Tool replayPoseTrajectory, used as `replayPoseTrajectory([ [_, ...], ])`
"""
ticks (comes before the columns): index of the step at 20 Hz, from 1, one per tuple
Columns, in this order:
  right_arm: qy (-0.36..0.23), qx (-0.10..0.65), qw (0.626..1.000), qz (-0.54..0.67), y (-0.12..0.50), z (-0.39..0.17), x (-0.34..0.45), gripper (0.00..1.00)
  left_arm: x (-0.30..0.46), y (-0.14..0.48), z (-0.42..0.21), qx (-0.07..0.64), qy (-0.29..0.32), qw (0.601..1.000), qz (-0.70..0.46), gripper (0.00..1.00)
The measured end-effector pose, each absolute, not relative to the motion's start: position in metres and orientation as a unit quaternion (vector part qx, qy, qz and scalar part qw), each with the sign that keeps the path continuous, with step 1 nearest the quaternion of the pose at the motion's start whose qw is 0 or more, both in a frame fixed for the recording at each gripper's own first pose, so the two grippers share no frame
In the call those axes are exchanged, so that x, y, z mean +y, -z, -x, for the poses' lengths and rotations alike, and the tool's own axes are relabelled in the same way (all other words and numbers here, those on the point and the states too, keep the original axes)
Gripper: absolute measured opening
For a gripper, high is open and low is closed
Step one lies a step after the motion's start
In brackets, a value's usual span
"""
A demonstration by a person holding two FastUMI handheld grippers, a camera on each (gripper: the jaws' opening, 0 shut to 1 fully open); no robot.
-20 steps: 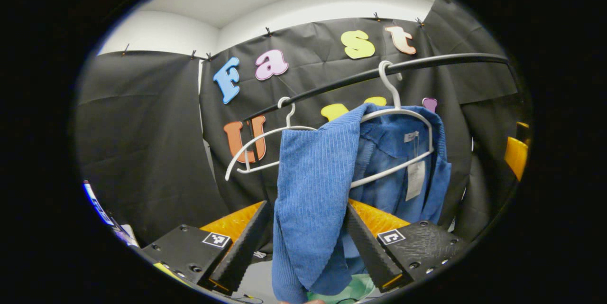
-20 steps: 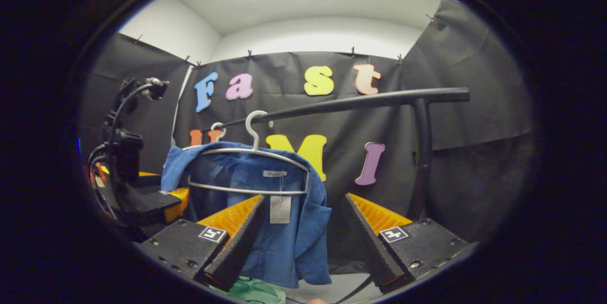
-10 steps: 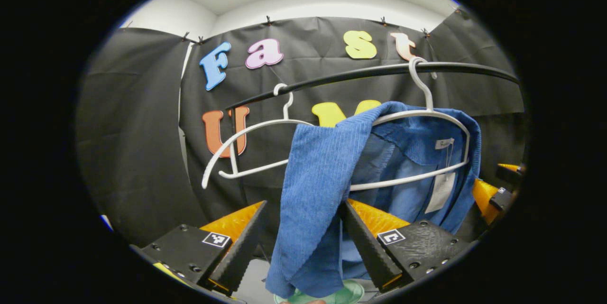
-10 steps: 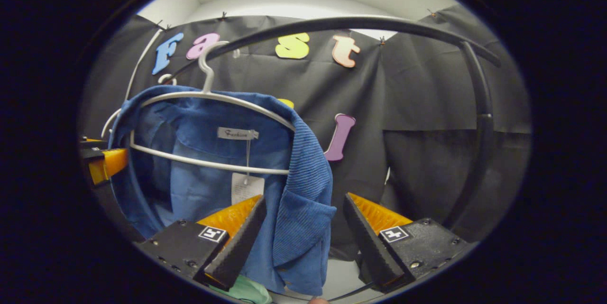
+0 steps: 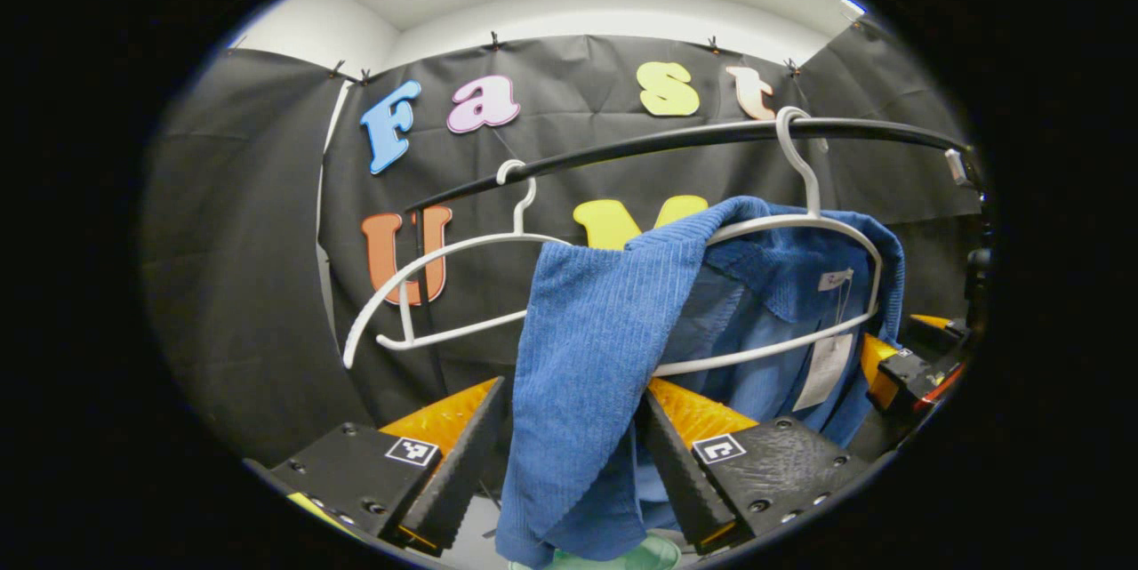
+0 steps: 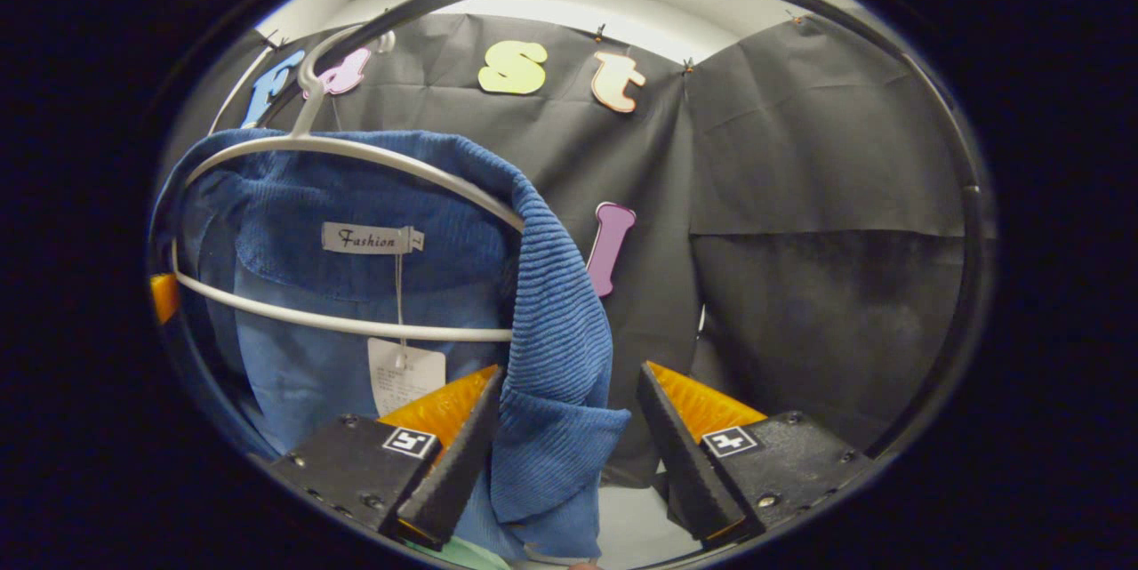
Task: Grasp the clothes on the hanger with both hands and then place them into the laundry hamper below.
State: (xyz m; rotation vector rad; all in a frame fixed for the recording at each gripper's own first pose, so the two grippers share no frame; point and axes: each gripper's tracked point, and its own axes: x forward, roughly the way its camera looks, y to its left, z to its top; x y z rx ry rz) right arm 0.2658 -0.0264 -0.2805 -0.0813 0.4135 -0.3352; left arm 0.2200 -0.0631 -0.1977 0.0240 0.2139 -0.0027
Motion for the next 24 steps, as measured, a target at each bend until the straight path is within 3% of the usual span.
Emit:
replayPoseTrajectory([
  [2, 0.162, 0.211, 0.963, 0.034, 0.283, -0.27, -0.03, 0.8, -0.062, 0.198, -0.222, 0.106, 0.002, 0.994, -0.017, 0.83],
  [3, 0.162, 0.211, 0.963, 0.033, 0.282, -0.267, -0.033, 0.75, -0.06, 0.197, -0.221, 0.104, 0.002, 0.994, -0.019, 0.72],
  [6, 0.154, 0.214, 0.964, 0.042, 0.276, -0.255, -0.044, 0.36, -0.046, 0.191, -0.216, 0.094, -0.015, 0.995, -0.013, 0.39],
  [8, 0.145, 0.217, 0.964, 0.044, 0.269, -0.249, -0.048, 0.23, -0.051, 0.187, -0.215, 0.097, 0.007, 0.995, -0.002, 0.17],
  [11, 0.135, 0.224, 0.965, 0.021, 0.26, -0.243, -0.055, 0.16, -0.047, 0.175, -0.215, 0.092, 0.02, 0.996, 0.001, 0.12],
  [12, 0.135, 0.227, 0.964, 0.013, 0.258, -0.243, -0.058, 0.13, -0.044, 0.171, -0.214, 0.088, 0.025, 0.996, 0.004, 0.05],
  [17, 0.134, 0.213, 0.968, 0.007, 0.226, -0.237, -0.083, 0.11, -0.035, 0.15, -0.219, 0.087, 0.057, 0.994, 0.019, 0.07],
  [19, 0.142, 0.201, 0.969, 0.015, 0.211, -0.236, -0.089, 0.07, -0.029, 0.137, -0.22, 0.082, 0.07, 0.994, 0.013, 0.03],
  [20, 0.144, 0.198, 0.969, 0.016, 0.208, -0.232, -0.089, 0.05, -0.029, 0.132, -0.218, 0.08, 0.082, 0.993, 0.019, 0.07],
  [21, 0.141, 0.199, 0.97, 0.018, 0.208, -0.227, -0.087, 0.04, -0.032, 0.13, -0.217, 0.082, 0.098, 0.991, 0.028, 0.03],
  [22, 0.141, 0.201, 0.969, 0.021, 0.207, -0.225, -0.085, 0.04, -0.033, 0.126, -0.216, 0.083, 0.11, 0.99, 0.037, 0.07],
  [24, 0.141, 0.203, 0.969, 0.022, 0.205, -0.222, -0.087, 0.04, -0.034, 0.119, -0.214, 0.094, 0.136, 0.984, 0.069, 0.01],
])
